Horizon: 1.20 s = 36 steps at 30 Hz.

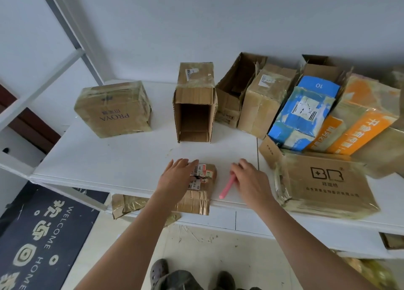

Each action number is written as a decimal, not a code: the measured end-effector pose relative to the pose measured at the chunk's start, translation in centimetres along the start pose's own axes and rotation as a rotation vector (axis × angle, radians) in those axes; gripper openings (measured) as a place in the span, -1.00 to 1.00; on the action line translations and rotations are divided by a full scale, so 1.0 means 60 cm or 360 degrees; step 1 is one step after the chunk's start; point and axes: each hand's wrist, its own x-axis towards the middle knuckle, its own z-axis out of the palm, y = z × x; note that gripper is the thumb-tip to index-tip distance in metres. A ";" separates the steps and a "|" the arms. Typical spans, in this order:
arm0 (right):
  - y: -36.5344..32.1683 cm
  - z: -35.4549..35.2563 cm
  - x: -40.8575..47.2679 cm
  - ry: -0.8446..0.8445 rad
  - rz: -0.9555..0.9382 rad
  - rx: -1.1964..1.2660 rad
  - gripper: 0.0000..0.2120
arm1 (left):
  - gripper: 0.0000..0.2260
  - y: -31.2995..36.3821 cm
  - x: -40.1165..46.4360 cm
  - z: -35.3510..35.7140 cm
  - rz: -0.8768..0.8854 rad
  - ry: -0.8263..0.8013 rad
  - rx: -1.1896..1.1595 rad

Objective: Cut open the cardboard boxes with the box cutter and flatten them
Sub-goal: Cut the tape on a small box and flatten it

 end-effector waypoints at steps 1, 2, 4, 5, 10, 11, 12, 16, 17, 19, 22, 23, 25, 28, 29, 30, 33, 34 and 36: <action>-0.003 -0.002 -0.004 0.0173 0.0104 0.0199 -0.90 | -0.48 0.004 -0.001 0.002 -0.0010 0.0036 0.0055; -0.009 -0.003 -0.008 0.0328 0.0224 0.0432 -0.88 | -0.46 0.009 -0.002 0.005 -0.0017 0.0083 0.0117; -0.025 -0.002 -0.015 0.0531 0.0412 0.1000 -0.90 | -0.37 0.019 -0.006 0.015 -0.0020 0.0144 0.0208; -0.036 -0.001 -0.018 0.0522 0.0511 0.1318 -0.92 | -0.33 0.022 -0.008 0.020 -0.0030 0.0145 0.0231; -0.072 0.019 -0.025 0.0474 0.1100 0.2526 -0.92 | -0.49 0.031 -0.006 0.033 -0.0136 0.0202 0.0205; -0.076 0.024 -0.025 0.0482 0.1153 0.2584 -0.94 | -0.50 0.032 -0.006 0.036 -0.0156 0.0222 0.0208; -0.079 0.029 -0.025 0.0480 0.1180 0.2603 -0.94 | -0.50 0.032 -0.005 0.040 -0.0166 0.0234 0.0215; -0.088 0.042 -0.022 0.0467 0.1223 0.2520 -0.96 | -0.50 0.031 -0.003 0.043 -0.0180 0.0247 0.0212; -0.089 0.043 -0.019 0.0474 0.1230 0.2504 -0.97 | -0.53 0.031 -0.004 0.041 -0.0185 0.0240 0.0207; -0.092 0.045 -0.012 0.0496 0.1247 0.2490 -0.96 | -0.57 0.031 -0.005 0.038 -0.0195 0.0232 0.0199; -0.094 0.048 -0.004 0.0490 0.1227 0.2436 -0.96 | -0.58 0.031 -0.008 0.037 -0.0199 0.0238 0.0177; -0.094 0.050 -0.002 0.0487 0.1220 0.2419 -0.96 | -0.58 0.031 -0.009 0.037 -0.0206 0.0240 0.0172; -0.095 0.054 -0.001 0.0491 0.1234 0.2391 -0.94 | -0.58 0.032 -0.007 0.038 -0.0222 0.0235 0.0183; -0.099 0.059 0.001 0.0496 0.1261 0.2386 -0.94 | -0.58 0.032 -0.006 0.040 -0.0231 0.0221 0.0206; -0.100 0.059 0.002 0.0492 0.1267 0.2373 -0.94 | -0.58 0.033 -0.006 0.040 -0.0237 0.0214 0.0200; -0.100 0.059 0.004 0.0482 0.1277 0.2350 -0.94 | -0.58 0.033 -0.006 0.041 -0.0246 0.0207 0.0191; -0.100 0.058 0.006 0.0429 0.1300 0.2309 -0.94 | -0.57 0.033 -0.005 0.042 -0.0267 0.0202 0.0182; -0.100 0.058 0.004 0.0410 0.1293 0.2315 -0.94 | -0.57 0.034 -0.005 0.042 -0.0269 0.0204 0.0190; -0.099 0.058 -0.001 0.0380 0.1273 0.2344 -0.92 | -0.57 0.035 -0.006 0.042 -0.0266 0.0203 0.0214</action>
